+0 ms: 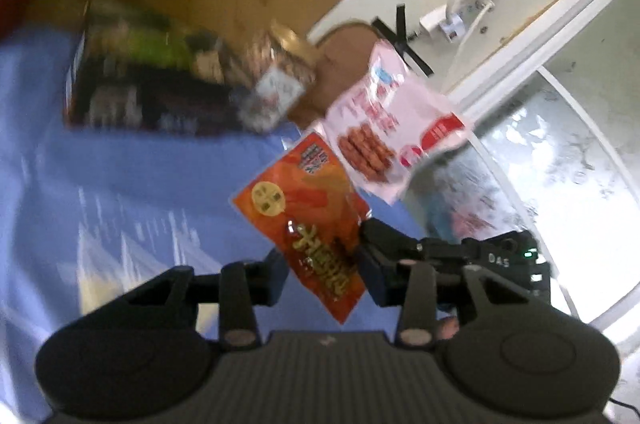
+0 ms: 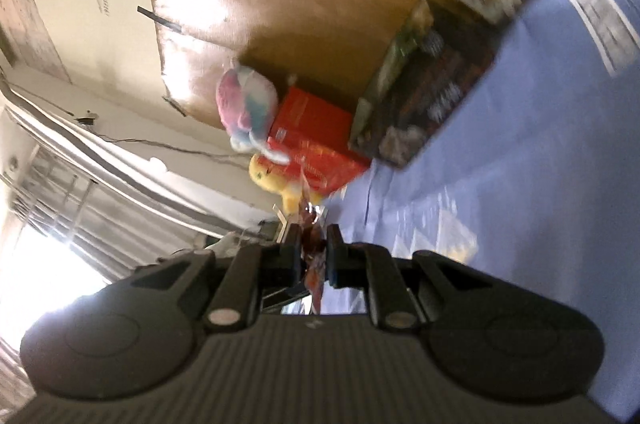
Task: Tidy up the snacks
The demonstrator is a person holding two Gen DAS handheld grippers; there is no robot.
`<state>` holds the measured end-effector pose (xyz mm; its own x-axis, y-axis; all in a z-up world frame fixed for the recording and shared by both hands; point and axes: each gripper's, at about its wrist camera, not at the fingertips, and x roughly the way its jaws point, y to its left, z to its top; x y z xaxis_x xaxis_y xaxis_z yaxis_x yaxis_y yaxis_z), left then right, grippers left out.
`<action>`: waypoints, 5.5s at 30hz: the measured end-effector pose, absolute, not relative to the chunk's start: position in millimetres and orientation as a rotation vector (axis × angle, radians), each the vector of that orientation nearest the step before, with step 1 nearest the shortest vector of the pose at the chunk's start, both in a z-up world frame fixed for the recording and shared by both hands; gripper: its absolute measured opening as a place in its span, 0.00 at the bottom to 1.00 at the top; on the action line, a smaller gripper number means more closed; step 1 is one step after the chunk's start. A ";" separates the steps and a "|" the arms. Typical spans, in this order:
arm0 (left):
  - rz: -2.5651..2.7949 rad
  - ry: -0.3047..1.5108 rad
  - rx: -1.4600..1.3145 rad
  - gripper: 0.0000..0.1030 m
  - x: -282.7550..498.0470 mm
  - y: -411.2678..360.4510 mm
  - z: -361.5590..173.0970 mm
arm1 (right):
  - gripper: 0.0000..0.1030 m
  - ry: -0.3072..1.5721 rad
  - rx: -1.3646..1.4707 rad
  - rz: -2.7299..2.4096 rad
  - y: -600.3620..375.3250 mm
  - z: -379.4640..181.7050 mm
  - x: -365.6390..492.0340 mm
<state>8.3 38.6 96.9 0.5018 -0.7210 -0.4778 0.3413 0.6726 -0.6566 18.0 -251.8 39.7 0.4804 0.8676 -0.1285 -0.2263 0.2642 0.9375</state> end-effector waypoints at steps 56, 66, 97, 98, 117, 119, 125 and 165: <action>-0.009 0.572 -0.089 0.61 -35.3 -2.4 12.4 | 0.40 0.470 0.305 0.349 -196.5 3.6 -32.8; -0.015 0.445 -0.104 0.80 -56.7 1.3 17.2 | 0.43 0.443 0.321 0.359 -200.5 1.8 -42.3; 0.060 0.421 -0.037 1.00 -61.3 -2.7 18.9 | 0.53 0.429 0.293 0.357 -196.2 3.7 -50.9; 0.060 0.424 -0.035 1.00 -61.1 -2.8 18.7 | 0.53 0.430 0.294 0.357 -196.4 3.4 -50.9; 0.055 0.472 -0.015 1.00 -55.9 -5.3 15.8 | 0.57 0.437 0.303 0.347 -197.8 2.5 -50.7; 0.058 0.472 -0.011 1.00 -56.0 -5.7 15.8 | 0.57 0.437 0.304 0.346 -198.0 2.6 -50.2; 0.061 0.471 -0.001 1.00 -56.3 -6.6 16.0 | 0.57 0.437 0.304 0.348 -198.3 2.8 -50.0; 0.168 0.556 0.071 1.00 -55.2 -1.2 30.0 | 0.60 0.436 0.307 0.348 -198.6 3.1 -50.6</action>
<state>-55.2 -1.2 30.0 0.8362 0.1776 -0.5188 -0.1390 0.9839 0.1128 -50.6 -198.6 3.1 0.8497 0.3892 -0.3558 -0.2599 0.8962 0.3597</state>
